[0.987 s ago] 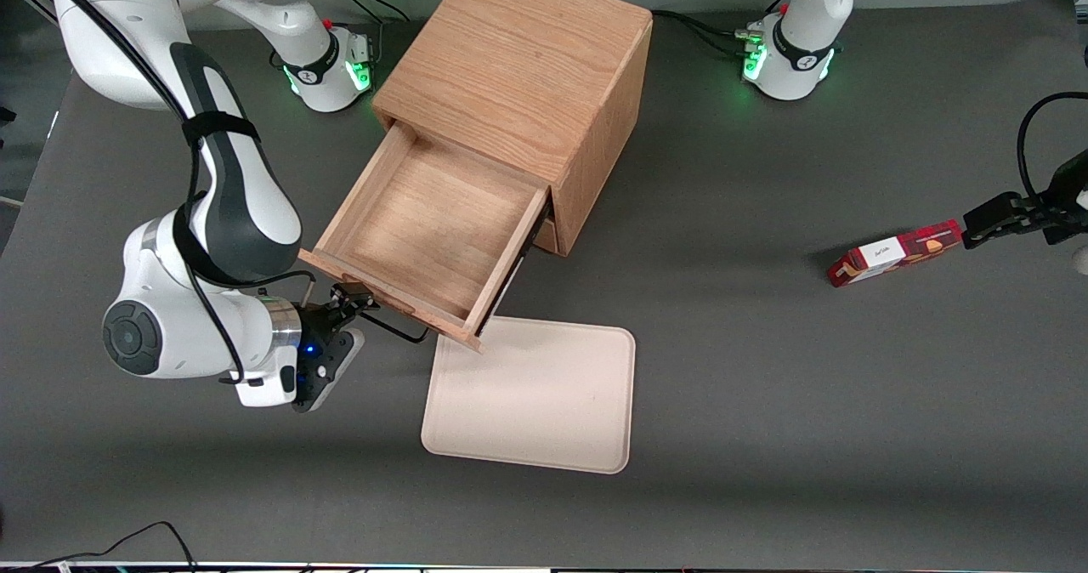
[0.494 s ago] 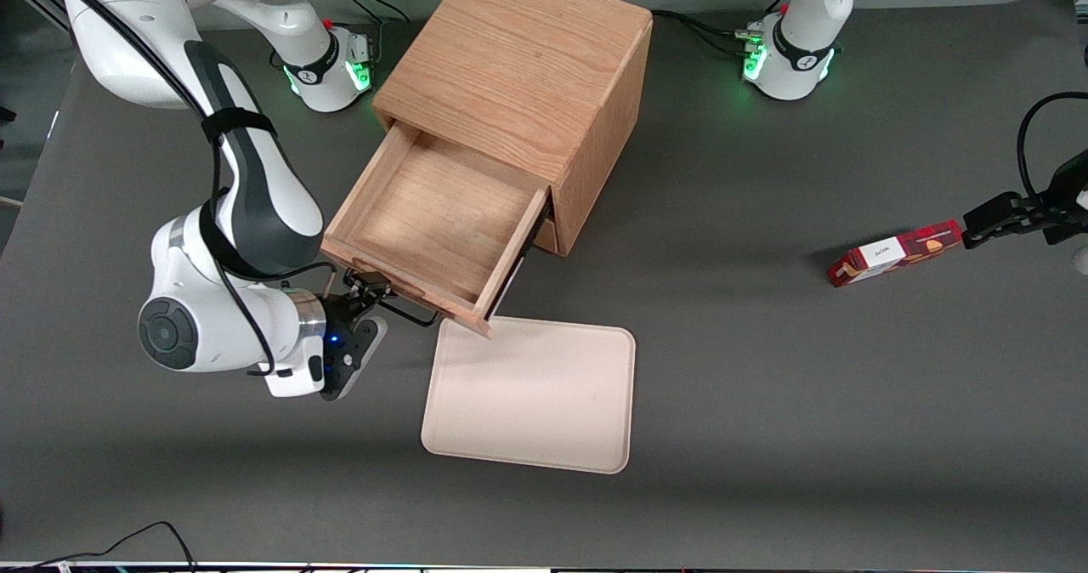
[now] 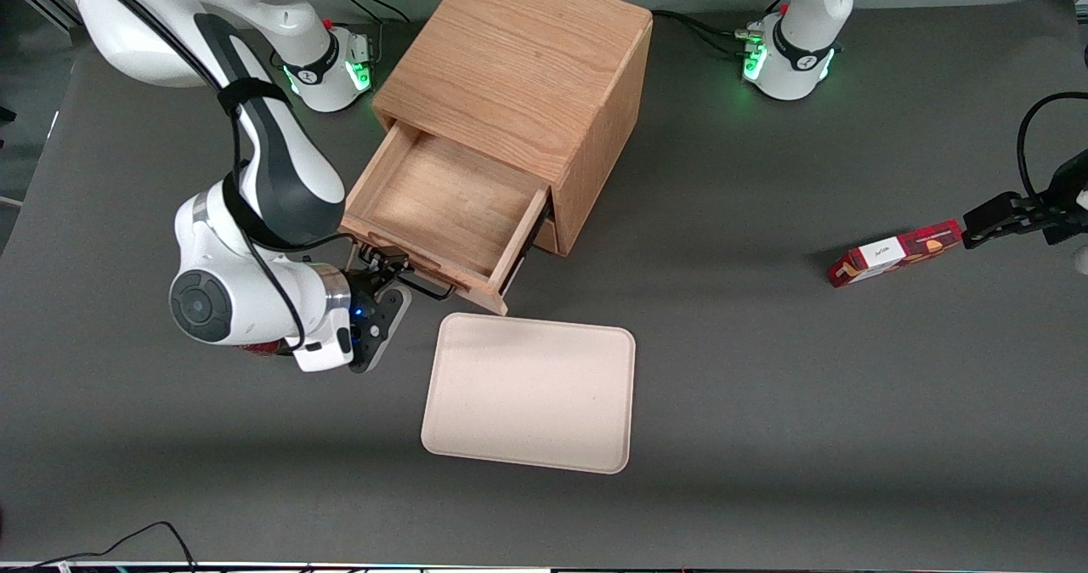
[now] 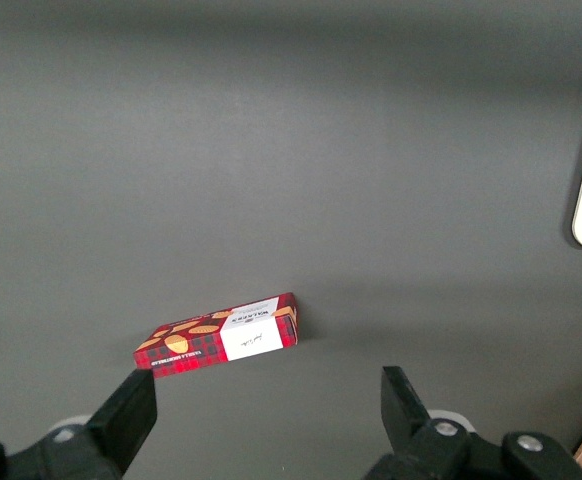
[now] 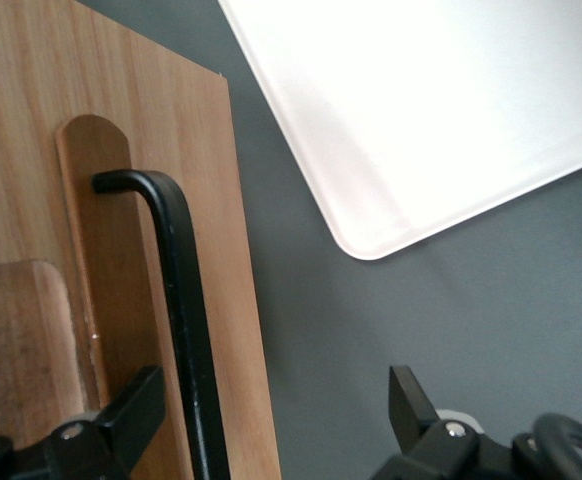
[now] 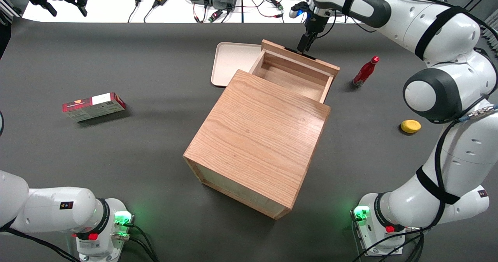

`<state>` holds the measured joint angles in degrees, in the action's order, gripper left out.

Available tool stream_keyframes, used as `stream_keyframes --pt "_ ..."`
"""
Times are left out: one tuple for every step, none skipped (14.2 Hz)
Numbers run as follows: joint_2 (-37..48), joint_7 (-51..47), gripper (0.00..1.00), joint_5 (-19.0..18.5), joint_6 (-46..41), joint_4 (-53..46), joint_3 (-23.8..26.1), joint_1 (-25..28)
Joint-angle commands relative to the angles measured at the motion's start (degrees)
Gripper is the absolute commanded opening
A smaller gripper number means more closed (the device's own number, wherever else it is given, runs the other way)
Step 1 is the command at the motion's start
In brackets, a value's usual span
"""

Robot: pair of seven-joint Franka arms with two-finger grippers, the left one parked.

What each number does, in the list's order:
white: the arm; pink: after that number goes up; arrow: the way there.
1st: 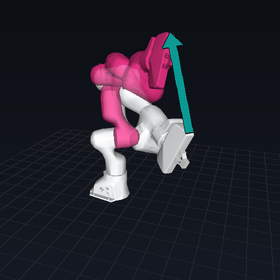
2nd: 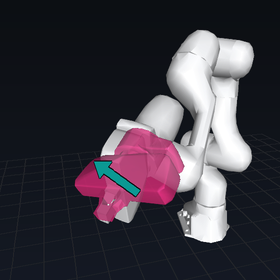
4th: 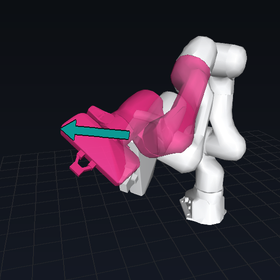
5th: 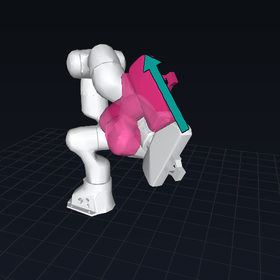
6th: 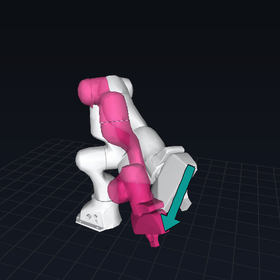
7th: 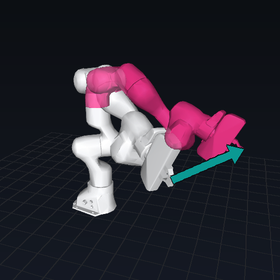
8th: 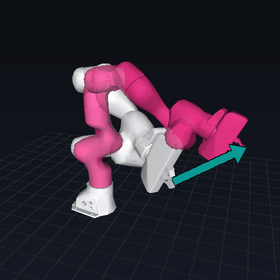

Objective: Close top drawer
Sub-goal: 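Push the drawer front with the right gripper into the cabinet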

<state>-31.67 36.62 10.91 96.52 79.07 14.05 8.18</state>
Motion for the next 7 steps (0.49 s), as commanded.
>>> stream_keyframes --pt "3.01 0.2 1.0 -0.36 -0.11 3.81 0.71 1.14" --pt "3.54 0.2 1.0 -0.36 -0.02 4.6 0.8 1.14" --pt "4.15 0.2 1.0 -0.36 0.07 5.3 1.06 1.14" --pt "4.94 0.2 1.0 -0.36 0.42 6.61 1.15 1.14" --pt "5.82 0.2 1.0 -0.36 0.59 7.85 1.24 1.14" --pt "6.44 0.2 1.0 -0.36 0.68 8.81 1.76 1.14" --pt "7.14 0.2 1.0 -0.36 0.77 9.69 1.94 1.14"
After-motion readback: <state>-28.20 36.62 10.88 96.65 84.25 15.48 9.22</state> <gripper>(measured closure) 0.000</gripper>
